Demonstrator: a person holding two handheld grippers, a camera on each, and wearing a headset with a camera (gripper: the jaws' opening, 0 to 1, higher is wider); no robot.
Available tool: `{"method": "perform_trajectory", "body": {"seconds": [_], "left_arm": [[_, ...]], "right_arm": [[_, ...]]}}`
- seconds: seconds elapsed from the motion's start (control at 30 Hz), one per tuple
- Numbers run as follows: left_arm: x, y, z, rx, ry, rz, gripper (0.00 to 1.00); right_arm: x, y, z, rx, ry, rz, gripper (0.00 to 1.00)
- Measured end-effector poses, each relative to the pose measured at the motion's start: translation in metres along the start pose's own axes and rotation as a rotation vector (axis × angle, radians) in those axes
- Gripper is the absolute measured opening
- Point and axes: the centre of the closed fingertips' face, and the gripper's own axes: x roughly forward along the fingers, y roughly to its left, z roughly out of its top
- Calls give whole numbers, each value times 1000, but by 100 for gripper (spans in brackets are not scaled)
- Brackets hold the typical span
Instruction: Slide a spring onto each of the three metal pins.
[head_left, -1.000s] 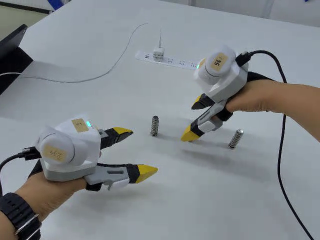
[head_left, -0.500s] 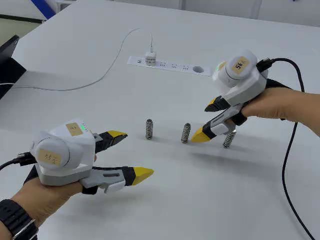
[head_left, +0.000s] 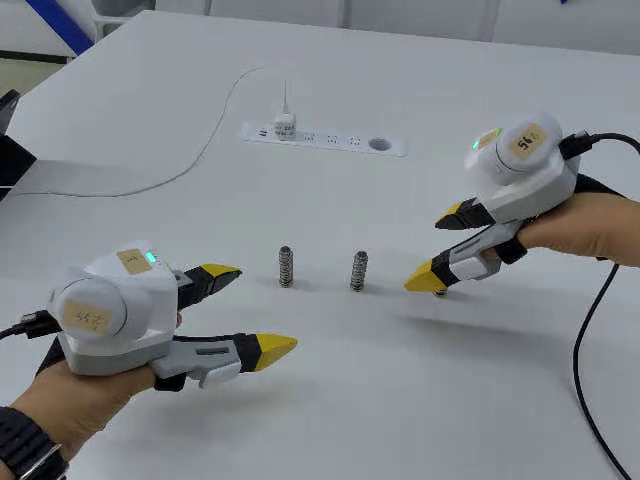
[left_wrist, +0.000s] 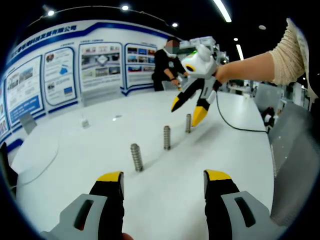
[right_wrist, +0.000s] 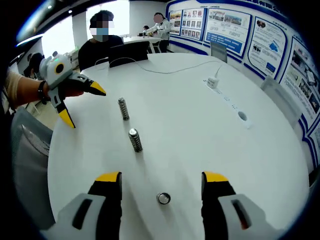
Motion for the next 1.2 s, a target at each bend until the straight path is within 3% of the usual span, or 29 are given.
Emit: {"method": "perform_trajectory", "body": {"seconds": [0.53,1.2], "left_arm": [[1,-3,2,-4,5,-8,67],[-3,-4,1,-11,2,-4,68]], "right_arm": [[-23,10,-33,79,-70,-69,66],[-46,33,-49,146,-195,-152,67]]}}
